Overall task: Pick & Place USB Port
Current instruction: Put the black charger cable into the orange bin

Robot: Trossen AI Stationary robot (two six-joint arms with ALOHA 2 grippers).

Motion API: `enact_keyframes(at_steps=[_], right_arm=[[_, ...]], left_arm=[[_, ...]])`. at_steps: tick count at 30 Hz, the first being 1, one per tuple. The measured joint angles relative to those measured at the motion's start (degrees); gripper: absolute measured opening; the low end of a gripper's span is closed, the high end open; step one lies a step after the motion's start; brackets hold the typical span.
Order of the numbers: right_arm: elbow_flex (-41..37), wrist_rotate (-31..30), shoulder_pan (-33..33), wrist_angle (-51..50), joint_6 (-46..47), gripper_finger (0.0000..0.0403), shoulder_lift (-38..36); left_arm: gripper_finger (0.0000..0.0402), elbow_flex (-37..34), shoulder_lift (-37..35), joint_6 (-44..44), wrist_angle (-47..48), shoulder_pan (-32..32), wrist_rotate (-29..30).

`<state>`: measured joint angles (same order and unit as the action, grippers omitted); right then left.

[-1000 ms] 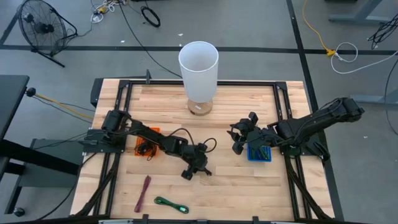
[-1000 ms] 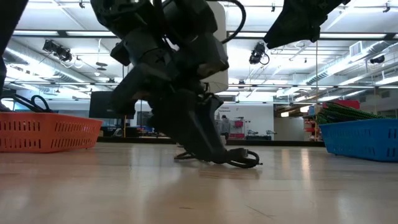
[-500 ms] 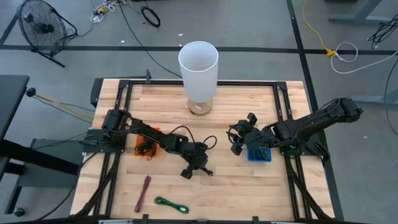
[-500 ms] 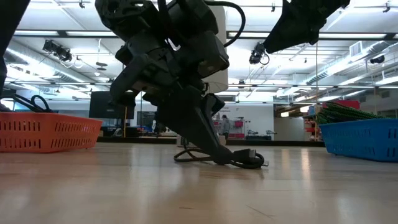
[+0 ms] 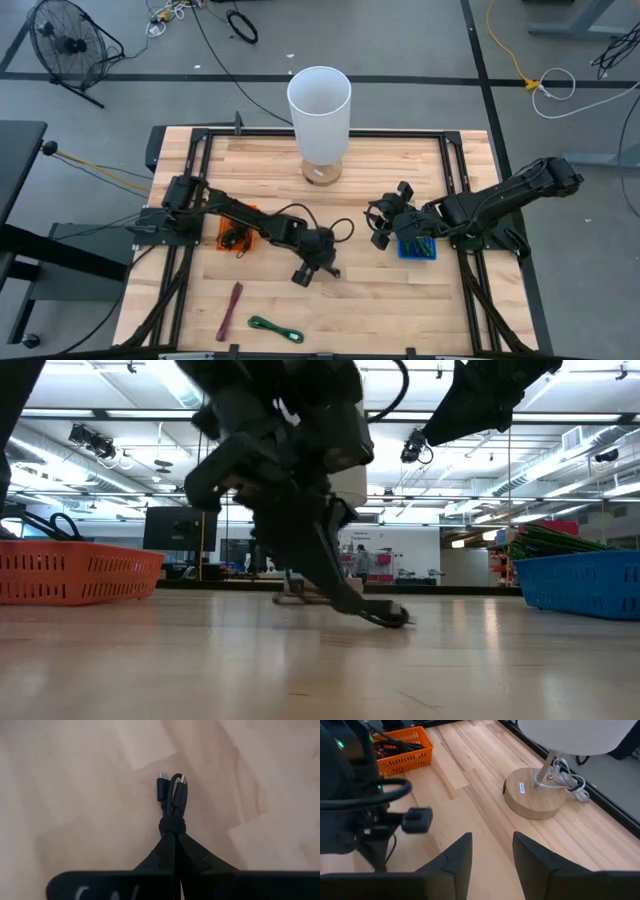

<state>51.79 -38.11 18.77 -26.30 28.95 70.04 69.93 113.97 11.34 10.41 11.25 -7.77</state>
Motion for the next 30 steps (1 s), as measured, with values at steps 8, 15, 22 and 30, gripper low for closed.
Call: enact_keyframes(at_steps=[8,15,22,30], right_arm=[[0.0,0.0,0.0,-1.0,0.1,0.0141,0.0],[0.0,0.0,0.0,-1.2,0.0,0.0141,0.0],[0.0,0.0,0.0,-1.3,0.1,0.0141,0.0],[0.0,0.0,0.0,-2.1,-0.6,0.0141,0.0]], left_arm=[[0.0004,3.7,-6.4,0.9,21.3,-0.2,7.3],[0.0004,3.7,-14.6,-6.1,35.9,-0.9,17.7],[0.0004,3.7,-23.4,-20.7,49.2,-0.9,24.9],[0.0004,-2.0,-31.9,-44.2,60.5,2.4,32.2]])
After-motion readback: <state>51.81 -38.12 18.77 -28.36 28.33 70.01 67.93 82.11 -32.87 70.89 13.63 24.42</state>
